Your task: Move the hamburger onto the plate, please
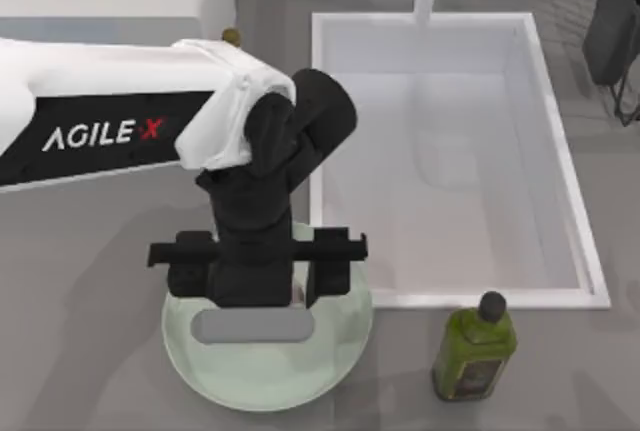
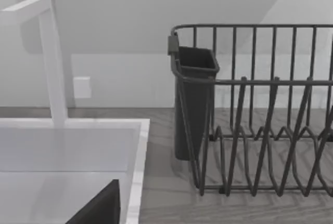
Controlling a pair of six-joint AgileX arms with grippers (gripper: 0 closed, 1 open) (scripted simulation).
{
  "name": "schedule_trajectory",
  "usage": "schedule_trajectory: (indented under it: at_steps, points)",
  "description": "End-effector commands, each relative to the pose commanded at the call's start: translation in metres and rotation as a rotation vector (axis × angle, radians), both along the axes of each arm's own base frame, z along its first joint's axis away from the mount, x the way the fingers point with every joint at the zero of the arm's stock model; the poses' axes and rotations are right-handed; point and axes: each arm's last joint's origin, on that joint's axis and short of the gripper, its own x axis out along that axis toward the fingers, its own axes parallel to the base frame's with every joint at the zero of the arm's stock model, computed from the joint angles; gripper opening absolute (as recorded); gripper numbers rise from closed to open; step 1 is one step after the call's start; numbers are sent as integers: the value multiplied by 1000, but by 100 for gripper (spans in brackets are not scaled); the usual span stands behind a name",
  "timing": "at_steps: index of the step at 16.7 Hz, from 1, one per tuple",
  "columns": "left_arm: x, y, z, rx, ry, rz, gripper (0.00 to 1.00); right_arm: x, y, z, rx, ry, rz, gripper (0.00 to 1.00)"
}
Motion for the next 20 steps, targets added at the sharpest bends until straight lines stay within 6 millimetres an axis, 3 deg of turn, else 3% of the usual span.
schedule_trajectory:
  at_steps: [1, 14, 20]
  points:
    - [0, 0, 0, 0, 0, 0, 0, 0, 0, 0, 0, 0, 0, 100]
    - [0, 0, 0, 0, 0, 0, 98, 0, 0, 0, 0, 0, 0, 100]
    - [0, 0, 0, 0, 0, 0, 100, 0, 0, 0, 0, 0, 0, 100]
